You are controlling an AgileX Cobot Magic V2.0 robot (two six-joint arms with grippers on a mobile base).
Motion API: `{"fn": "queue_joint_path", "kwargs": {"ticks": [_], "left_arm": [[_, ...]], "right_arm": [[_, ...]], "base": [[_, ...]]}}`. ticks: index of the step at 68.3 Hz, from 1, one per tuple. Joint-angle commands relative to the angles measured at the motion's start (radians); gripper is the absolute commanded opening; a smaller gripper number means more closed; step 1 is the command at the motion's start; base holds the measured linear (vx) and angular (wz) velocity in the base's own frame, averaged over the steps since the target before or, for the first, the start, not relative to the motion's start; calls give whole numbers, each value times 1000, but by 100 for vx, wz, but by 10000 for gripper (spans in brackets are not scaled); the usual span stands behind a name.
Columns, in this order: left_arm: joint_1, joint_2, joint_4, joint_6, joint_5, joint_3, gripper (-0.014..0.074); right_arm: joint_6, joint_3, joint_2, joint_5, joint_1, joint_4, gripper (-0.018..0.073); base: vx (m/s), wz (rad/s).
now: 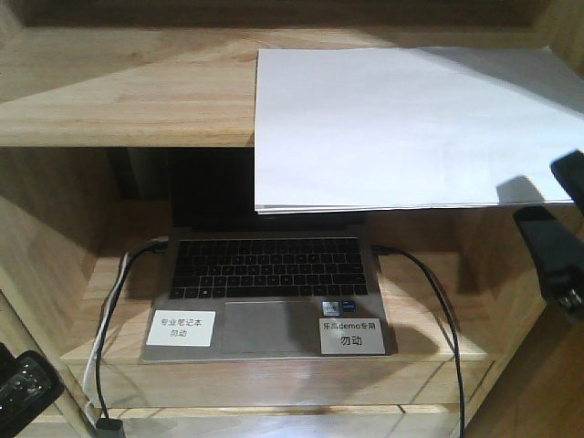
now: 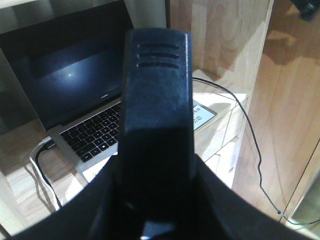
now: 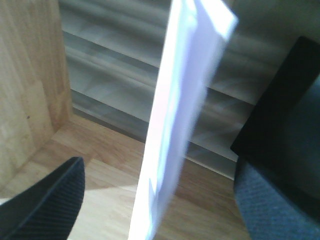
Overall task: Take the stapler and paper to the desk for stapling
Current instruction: 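Reach the right gripper to the overhanging edge of the white paper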
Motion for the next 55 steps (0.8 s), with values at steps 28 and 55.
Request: {"fn": "queue_joint_path", "kwargs": {"ticks": [28,55], "left_arm": [[-5,13,-33,-2,-111,-26,-6],[-5,13,-33,-2,-111,-26,-6]], "right_arm": [[-7,-155,182,-118,2,37,503],[54,-162,160,-192,2,-32,-16]], "base": [[0,0],[0,0]]}}
